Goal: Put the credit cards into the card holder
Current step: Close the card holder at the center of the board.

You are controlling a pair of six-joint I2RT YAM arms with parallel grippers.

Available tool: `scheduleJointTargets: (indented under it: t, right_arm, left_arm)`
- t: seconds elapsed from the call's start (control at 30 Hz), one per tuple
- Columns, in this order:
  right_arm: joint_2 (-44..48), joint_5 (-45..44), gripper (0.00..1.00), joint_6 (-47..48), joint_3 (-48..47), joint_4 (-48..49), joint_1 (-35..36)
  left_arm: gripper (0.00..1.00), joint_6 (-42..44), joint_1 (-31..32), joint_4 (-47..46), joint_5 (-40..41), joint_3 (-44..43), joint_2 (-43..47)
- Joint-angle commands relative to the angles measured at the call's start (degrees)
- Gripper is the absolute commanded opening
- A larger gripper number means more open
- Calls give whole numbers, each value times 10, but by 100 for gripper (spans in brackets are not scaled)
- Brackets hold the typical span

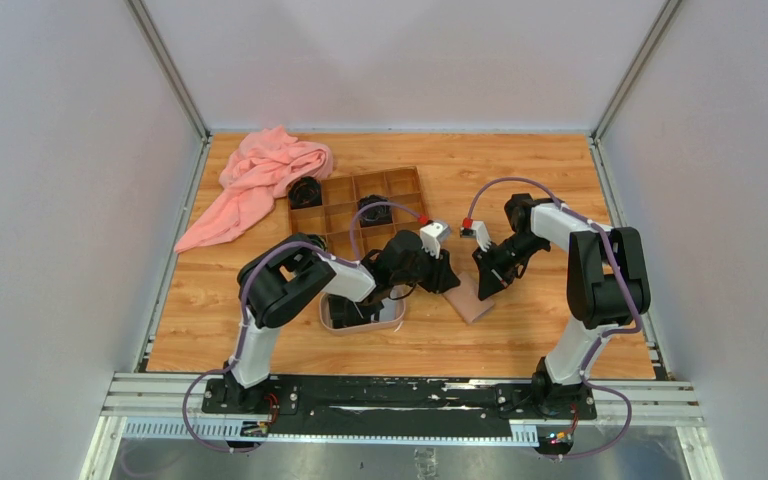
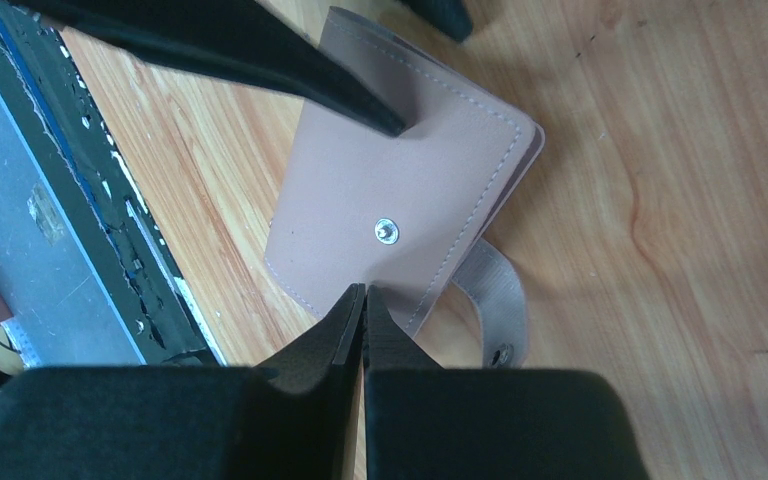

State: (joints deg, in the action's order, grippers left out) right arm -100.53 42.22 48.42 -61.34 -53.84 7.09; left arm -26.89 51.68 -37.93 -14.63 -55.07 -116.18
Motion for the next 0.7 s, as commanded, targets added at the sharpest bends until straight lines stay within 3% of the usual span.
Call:
scheduleJointTargets:
  t: [0.0, 0.07, 0.13, 0.33, 0.67]
  right_arm:
    - [-6, 10, 4, 11, -11, -20, 6]
    - [-3, 13, 4, 12, -13, -22, 6]
    - [3, 18, 5, 14, -15, -26, 6]
    - [39, 56, 10, 38, -16, -45, 5]
    - [125, 102, 17, 83, 7, -57, 1]
  left_arm:
    - [20, -6, 5, 21, -6, -10, -12]
    - [6, -18, 7, 21, -7, -5, -11]
    - [0, -32, 12, 21, 1, 7, -6]
    - [0, -124, 42, 19, 83, 73, 30]
    - [0, -349, 129, 20, 318, 186, 102]
